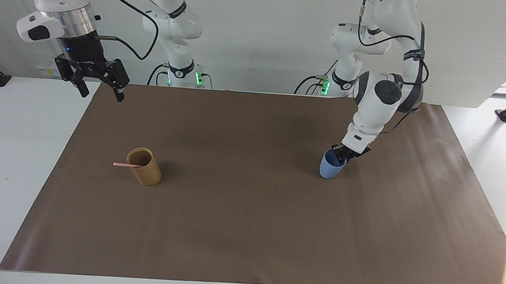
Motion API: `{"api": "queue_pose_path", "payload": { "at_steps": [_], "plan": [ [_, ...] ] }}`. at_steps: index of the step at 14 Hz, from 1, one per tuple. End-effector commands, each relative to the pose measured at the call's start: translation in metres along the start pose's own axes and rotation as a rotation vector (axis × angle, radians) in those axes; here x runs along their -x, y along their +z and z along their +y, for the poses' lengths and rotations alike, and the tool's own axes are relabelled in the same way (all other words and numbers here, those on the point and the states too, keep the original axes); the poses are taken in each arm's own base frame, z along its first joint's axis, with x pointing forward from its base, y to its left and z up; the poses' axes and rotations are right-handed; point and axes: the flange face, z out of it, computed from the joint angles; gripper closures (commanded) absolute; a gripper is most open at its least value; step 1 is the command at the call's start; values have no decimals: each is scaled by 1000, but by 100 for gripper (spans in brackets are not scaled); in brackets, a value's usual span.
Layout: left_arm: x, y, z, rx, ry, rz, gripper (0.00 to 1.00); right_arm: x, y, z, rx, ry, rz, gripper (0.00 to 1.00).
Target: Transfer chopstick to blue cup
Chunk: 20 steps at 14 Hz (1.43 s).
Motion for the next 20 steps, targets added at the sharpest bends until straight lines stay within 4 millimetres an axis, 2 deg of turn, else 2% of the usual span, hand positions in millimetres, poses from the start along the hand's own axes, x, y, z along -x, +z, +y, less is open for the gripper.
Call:
{"api": "queue_pose_path", "payload": {
  "at_steps": [1, 3, 4, 6, 7, 10, 11, 12, 15, 16, 17, 18, 19, 20],
  "plan": [
    [-13, -14, 15, 10, 17, 3, 100, -4, 0, 4, 4, -18, 7, 0],
    [-20, -38, 25, 11, 25, 5, 100, -10, 3, 7, 5, -13, 24, 0],
    [-23, -55, 38, 12, 41, 9, 100, -13, 14, 6, 8, -15, 9, 0],
    [-25, -72, 89, 5, 41, 2, 100, -25, 30, 9, 5, -11, 29, 0],
    [-20, -82, 114, 21, 59, 16, 100, -32, 40, 10, 0, -7, 38, 0],
    [-5, -85, 201, 49, 42, 38, 100, -55, 87, 11, -9, -2, 45, 0],
    [5, -75, 231, 40, 42, 21, 100, -60, 104, 11, -11, -1, 45, 0],
    [16, -69, 250, 42, 45, 16, 100, -65, 120, 10, -13, -1, 46, 0],
    [39, -63, 276, 64, 77, 1, 100, -67, 168, 8, -14, -4, 40, 0],
    [47, -49, 288, 58, 96, -12, 100, -64, 179, 7, -14, -5, 41, 0],
    [47, -40, 290, 49, 96, -19, 100, -62, 186, 5, -14, -8, 35, 0],
    [53, -19, 303, 29, 100, -35, 100, -58, 191, 5, -13, -9, 21, 0],
    [60, -13, 320, 27, 103, -34, 100, -53, 197, 6, -11, -9, 6, 0],
    [58, -10, 322, 28, 101, -35, 100, -49, 201, 6, -10, -12, -9, 0]
  ]
}}
